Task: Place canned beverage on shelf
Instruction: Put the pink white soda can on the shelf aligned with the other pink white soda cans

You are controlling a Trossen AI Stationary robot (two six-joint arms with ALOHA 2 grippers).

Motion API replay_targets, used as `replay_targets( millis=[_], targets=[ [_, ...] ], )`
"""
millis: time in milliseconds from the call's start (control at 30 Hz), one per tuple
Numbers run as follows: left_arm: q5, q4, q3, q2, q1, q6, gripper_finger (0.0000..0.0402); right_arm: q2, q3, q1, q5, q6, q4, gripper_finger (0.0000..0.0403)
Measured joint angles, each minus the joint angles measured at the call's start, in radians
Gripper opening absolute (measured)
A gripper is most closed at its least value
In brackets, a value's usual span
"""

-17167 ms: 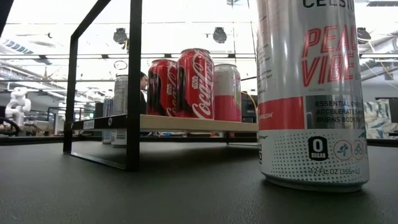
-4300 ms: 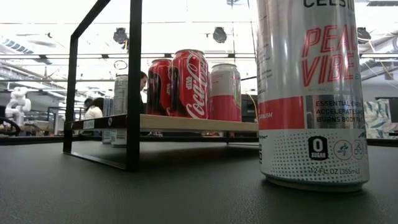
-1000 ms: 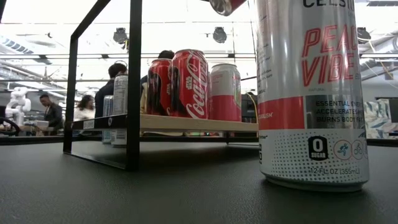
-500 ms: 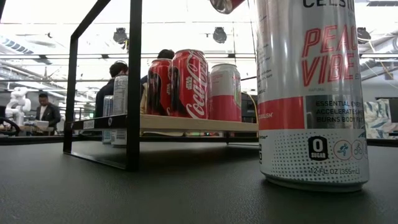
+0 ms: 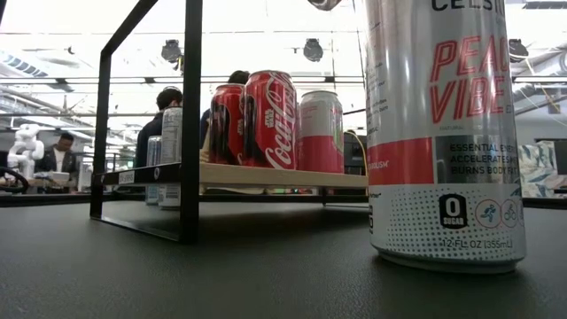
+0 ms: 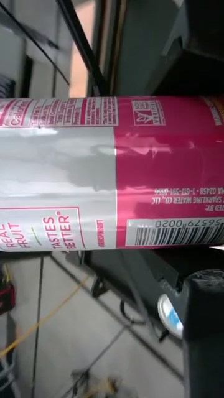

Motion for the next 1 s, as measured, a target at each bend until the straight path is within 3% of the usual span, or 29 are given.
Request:
replay_targets(
  millis=[300,467,767,1000],
  targets=[
    [0.185,0.063,0.001,-0.011,0.002,-0.193,0.0282,-0.071,0.000,-0.024,0.003,-0.247,0.102,0.0354],
    [0.324,0.099,0.001,-0.011,0.013,-0.391,0.0282,-0.134,0.000,-0.019,-0.010,-0.424,0.119,0.0353],
    [0.563,0.233,0.001,-0.011,0.054,-0.618,0.0281,-0.238,0.000,0.018,-0.053,-0.766,0.043,0.0352],
    [0.717,0.341,0.002,-0.011,0.060,-0.721,0.0281,-0.278,0.000,0.045,-0.053,-0.917,-0.023,0.0352]
  ],
)
